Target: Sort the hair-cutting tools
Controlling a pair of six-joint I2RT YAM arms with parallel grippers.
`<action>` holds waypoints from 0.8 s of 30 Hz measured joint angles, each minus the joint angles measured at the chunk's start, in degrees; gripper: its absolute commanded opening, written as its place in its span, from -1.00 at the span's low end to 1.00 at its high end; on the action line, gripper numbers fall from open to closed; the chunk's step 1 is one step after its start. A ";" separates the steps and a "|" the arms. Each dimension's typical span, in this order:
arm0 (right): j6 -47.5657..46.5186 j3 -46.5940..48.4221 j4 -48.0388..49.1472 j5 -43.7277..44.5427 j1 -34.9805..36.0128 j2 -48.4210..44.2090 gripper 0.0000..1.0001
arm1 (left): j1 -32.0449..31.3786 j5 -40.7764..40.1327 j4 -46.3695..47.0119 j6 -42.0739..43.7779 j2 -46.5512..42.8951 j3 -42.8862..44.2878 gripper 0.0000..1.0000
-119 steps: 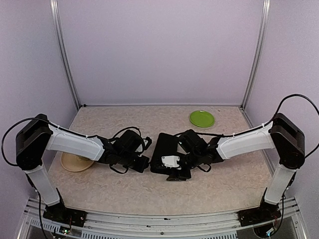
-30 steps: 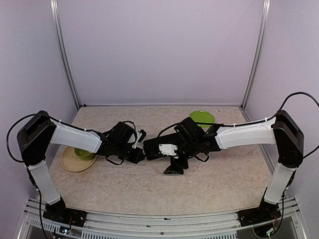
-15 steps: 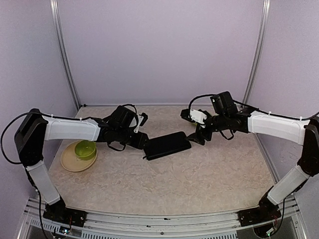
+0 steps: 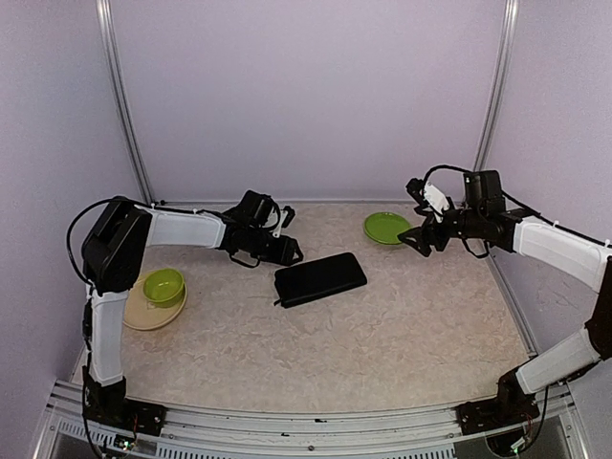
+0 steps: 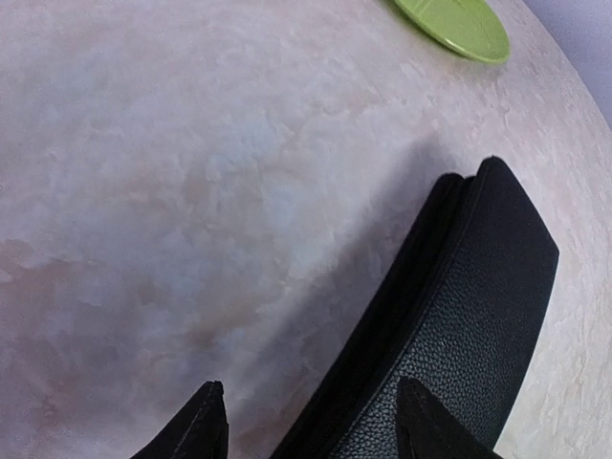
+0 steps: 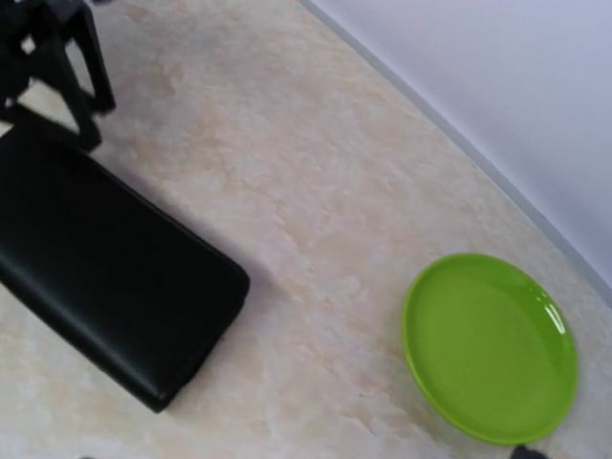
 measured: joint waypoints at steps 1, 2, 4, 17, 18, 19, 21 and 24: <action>0.02 -0.24 0.04 -0.20 -0.02 -0.24 0.87 | -0.20 1.16 -0.13 -0.20 0.33 -0.42 0.15; 0.02 -0.28 0.02 -0.17 -0.07 -0.37 0.87 | -0.46 2.27 -0.24 -0.39 0.33 -1.03 0.15; 0.15 -0.28 0.26 0.00 -0.13 -0.37 0.90 | -1.18 4.11 -0.07 -0.76 0.22 -2.25 0.14; 8.26 -2.01 5.11 6.75 -6.27 -4.37 0.99 | -10.91 5.53 -2.71 -0.90 -6.82 -10.67 0.13; 9.20 -1.70 5.05 7.63 -6.51 -4.79 0.99 | -11.15 4.72 -3.26 -0.79 -8.28 -11.21 0.13; 10.03 -1.05 4.90 8.57 -6.60 -5.01 0.99 | -11.08 3.63 -4.13 -0.57 -10.47 -11.91 0.14; 11.45 0.83 4.59 9.88 -6.60 -5.38 0.99 | -9.84 0.76 -5.79 -0.13 -15.72 -12.72 0.16; 13.09 4.59 3.54 11.54 -6.62 -6.16 0.99 | -6.60 -4.81 -6.38 0.70 -24.46 -12.72 0.20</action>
